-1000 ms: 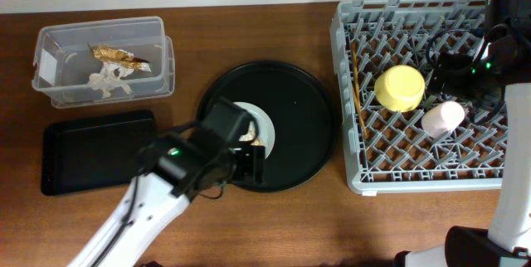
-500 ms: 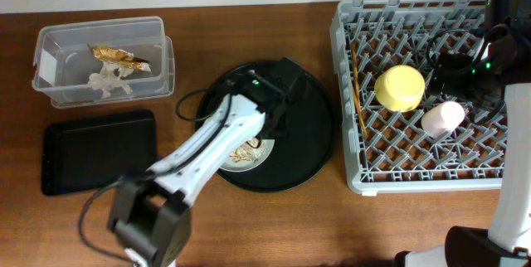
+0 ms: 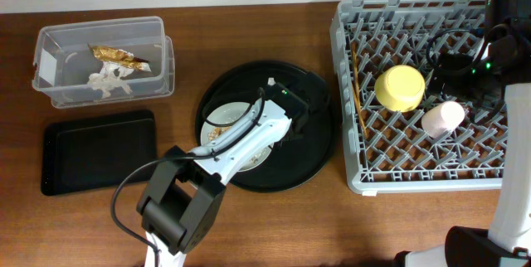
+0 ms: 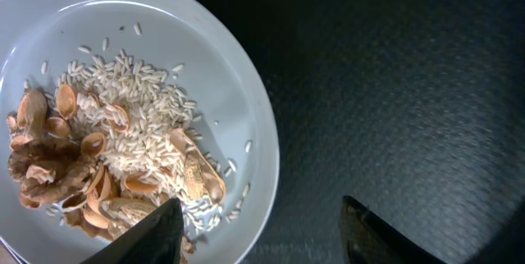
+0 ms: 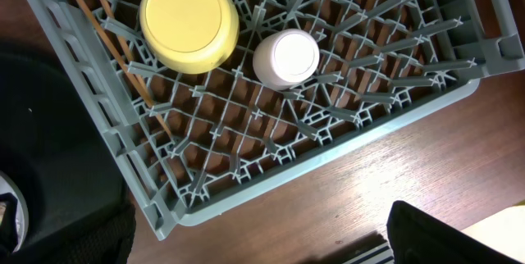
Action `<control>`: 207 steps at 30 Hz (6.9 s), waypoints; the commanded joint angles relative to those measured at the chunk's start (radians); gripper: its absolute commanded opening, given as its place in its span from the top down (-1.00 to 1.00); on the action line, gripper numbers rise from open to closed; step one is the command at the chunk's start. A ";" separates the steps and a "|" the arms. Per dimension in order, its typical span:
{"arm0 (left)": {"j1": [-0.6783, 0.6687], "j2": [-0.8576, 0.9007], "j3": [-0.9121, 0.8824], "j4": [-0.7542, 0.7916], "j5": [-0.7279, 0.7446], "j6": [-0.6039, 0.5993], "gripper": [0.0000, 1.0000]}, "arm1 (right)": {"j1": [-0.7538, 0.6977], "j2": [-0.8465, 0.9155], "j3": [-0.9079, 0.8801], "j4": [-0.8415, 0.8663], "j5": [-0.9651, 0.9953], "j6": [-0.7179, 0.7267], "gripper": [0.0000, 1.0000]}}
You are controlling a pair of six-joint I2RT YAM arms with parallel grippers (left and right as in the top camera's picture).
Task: Sort waste into correct bins and load items into the dishwasher rack
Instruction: 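Reach the left gripper to the light blue plate and grip its rim, then lift the plate with the left gripper and carry it over the small black tray, then tilt the plate with the left gripper to dump scraps onto the small tray, then carry the emptied plate back and set it on the round black tray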
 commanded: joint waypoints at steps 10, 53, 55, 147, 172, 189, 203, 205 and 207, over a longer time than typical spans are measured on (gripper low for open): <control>-0.002 0.114 0.008 0.003 -0.062 -0.032 0.08 | -0.004 -0.004 -0.002 -0.006 0.017 0.009 -0.97; -0.019 0.153 0.221 -0.277 -0.157 -0.042 0.99 | -0.004 -0.004 -0.002 -0.006 0.017 0.009 -0.97; -0.015 0.152 0.259 -0.327 -0.157 -0.045 0.99 | -0.004 -0.004 -0.002 -0.006 0.017 0.009 -0.97; 1.476 0.013 0.202 -0.692 1.534 0.948 0.98 | -0.004 -0.004 -0.002 -0.006 0.017 0.009 -0.97; 0.377 -0.314 0.111 -0.215 0.541 0.317 0.98 | -0.004 -0.004 -0.002 -0.006 0.017 0.009 -0.97; 0.027 0.004 0.111 0.061 0.193 0.148 0.98 | -0.004 -0.004 -0.002 -0.006 0.017 0.009 -0.97; 0.039 -0.033 0.165 -0.020 0.275 0.150 -0.11 | -0.004 -0.004 -0.002 -0.006 0.017 0.009 -0.97; 0.060 -0.078 0.191 -0.071 0.222 0.150 -0.11 | -0.004 -0.004 -0.002 -0.006 0.017 0.009 -0.97; 0.101 -0.153 0.227 -0.135 0.146 0.150 -0.11 | -0.004 -0.004 -0.002 -0.006 0.017 0.009 -0.97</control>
